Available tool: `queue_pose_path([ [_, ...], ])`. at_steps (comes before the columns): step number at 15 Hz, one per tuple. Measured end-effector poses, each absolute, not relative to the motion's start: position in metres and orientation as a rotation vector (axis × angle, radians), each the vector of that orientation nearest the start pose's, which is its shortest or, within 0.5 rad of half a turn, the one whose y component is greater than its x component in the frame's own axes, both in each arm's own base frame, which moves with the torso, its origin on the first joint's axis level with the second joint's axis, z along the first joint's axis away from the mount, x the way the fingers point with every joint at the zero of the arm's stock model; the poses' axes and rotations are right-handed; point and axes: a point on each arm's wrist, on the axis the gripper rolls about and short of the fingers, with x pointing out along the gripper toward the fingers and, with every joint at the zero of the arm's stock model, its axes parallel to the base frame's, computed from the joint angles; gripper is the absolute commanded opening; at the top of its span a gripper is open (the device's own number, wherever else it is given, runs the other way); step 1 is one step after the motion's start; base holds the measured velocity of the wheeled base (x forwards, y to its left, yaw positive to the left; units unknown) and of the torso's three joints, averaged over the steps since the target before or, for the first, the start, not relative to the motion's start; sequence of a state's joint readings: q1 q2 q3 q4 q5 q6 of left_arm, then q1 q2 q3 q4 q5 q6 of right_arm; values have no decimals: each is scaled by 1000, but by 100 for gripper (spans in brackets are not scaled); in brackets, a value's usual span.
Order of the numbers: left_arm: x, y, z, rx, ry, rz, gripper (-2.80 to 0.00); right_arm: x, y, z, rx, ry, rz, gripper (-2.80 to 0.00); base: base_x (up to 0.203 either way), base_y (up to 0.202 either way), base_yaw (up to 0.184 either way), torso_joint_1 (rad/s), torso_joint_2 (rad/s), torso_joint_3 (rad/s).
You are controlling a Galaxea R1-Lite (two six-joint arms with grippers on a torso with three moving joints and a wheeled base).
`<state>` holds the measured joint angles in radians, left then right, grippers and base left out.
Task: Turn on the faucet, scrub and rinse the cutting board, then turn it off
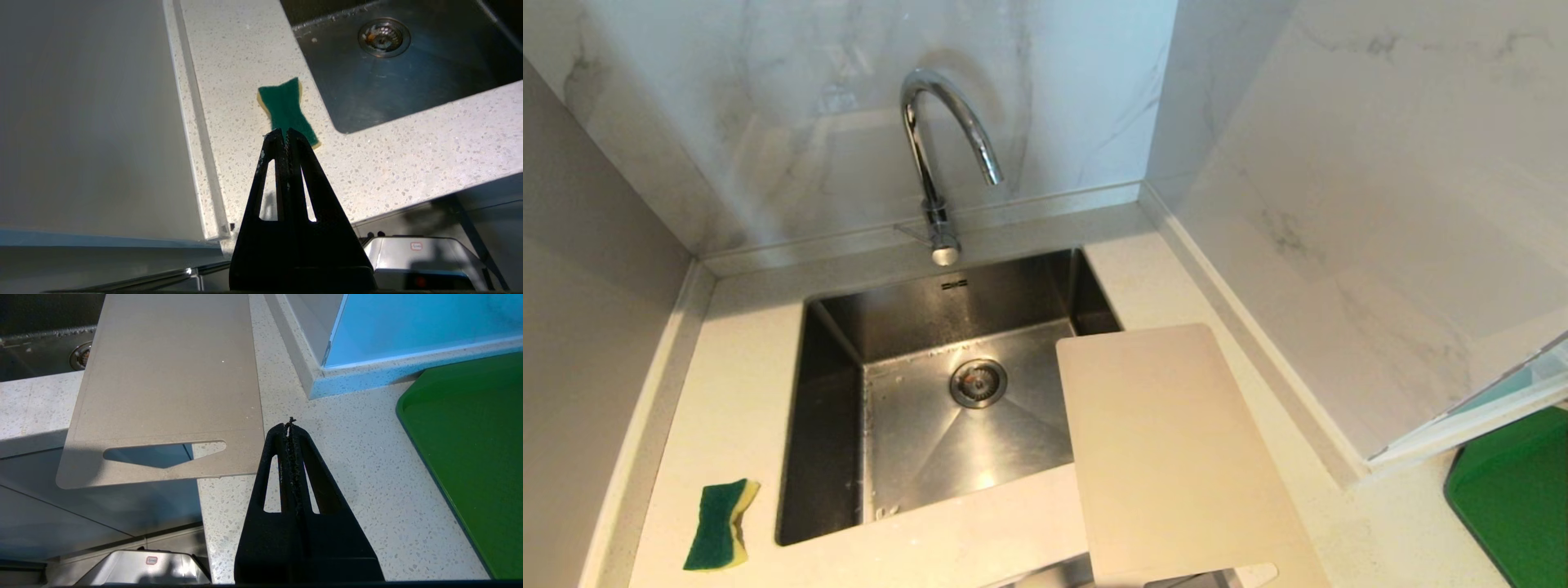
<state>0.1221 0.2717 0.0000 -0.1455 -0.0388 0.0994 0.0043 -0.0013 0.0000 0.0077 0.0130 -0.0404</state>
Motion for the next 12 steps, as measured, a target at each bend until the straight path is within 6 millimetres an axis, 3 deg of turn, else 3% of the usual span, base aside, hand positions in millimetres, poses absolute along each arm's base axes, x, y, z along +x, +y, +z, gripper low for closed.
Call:
queue_pose_path([
  [12, -9, -1, 84, 177, 110, -29, -280, -23, 0, 75, -40, 6, 17, -280, 0, 0, 0, 0, 0, 0],
])
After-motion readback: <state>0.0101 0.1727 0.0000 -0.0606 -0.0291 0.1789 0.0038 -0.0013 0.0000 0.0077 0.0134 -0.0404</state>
